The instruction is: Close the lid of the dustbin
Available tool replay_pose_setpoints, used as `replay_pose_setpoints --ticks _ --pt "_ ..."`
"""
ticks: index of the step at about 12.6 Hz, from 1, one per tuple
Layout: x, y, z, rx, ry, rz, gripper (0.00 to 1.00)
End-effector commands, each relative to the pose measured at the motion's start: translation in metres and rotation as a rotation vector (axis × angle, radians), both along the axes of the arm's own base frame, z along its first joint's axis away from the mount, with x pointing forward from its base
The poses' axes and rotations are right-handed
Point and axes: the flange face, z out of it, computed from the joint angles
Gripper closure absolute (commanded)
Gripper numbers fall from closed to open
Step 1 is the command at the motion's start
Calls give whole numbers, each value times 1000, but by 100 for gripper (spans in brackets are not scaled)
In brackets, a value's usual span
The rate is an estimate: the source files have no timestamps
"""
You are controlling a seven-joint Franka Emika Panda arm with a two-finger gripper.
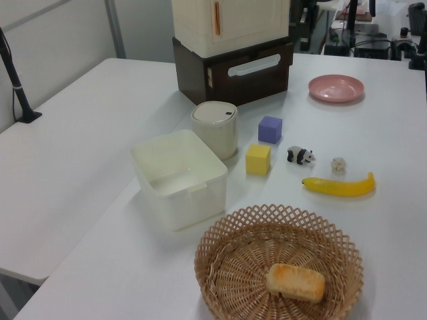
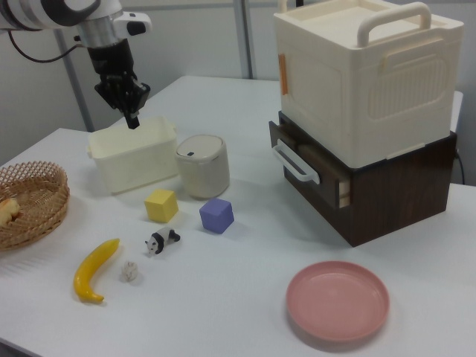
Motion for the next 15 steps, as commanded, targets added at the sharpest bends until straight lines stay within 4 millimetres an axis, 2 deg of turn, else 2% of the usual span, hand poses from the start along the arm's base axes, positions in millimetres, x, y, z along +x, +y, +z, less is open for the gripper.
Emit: replay_pose_setpoints --ticks 1,5,6,7,8,15 --pt "-14 1 -1 -6 37 -60 96" --pt "-11 -2 -11 -21 48 -48 86" --pt "-9 -3 -13 -35 49 -49 65" --pt "-7 -7 -17 -36 57 -56 24" --pt "-4 -9 -23 -40 64 -59 0" --pt "-2 -13 -26 -46 62 -65 0"
